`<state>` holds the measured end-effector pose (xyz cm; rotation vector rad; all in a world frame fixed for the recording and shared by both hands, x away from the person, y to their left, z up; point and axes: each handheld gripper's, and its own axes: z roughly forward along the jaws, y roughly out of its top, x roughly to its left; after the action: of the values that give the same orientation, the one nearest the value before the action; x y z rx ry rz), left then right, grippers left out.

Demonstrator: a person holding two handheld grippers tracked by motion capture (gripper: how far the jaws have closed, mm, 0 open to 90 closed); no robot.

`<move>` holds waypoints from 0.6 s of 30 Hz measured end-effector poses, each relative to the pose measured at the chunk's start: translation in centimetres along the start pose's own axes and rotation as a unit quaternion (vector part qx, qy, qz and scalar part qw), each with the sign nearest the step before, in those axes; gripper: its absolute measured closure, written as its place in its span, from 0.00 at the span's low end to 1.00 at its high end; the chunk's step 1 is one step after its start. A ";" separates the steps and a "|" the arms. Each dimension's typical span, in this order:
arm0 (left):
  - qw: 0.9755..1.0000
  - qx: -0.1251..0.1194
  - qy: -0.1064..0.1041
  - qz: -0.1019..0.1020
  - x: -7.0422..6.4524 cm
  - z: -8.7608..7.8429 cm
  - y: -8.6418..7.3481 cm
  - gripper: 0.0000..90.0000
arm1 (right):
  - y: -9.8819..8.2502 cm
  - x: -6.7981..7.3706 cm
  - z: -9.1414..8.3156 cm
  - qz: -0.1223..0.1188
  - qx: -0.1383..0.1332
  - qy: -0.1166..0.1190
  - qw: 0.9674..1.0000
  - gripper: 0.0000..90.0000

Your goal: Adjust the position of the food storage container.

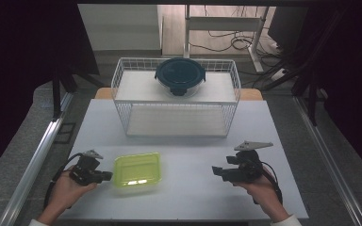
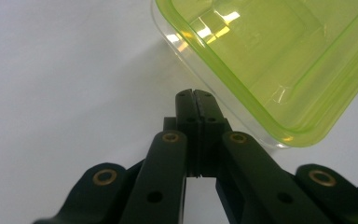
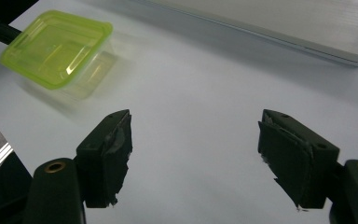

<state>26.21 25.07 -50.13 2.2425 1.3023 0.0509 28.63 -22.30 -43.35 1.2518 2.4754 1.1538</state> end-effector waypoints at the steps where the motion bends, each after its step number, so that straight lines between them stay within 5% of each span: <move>1: 1.000 0.002 -0.002 0.004 -0.2 0.2 0.3 1.00 | 0.0 0.0 0.0 0.000 0.000 0.000 1.000 0.29; 18: 0.999 0.006 -0.019 0.026 -2.5 2.8 3.7 1.00 | 0.0 -0.1 0.0 0.001 0.002 0.000 1.000 0.29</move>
<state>28.63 20.39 -50.25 2.2763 1.2275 0.0182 28.68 -22.39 -43.39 1.2559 2.4773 1.1506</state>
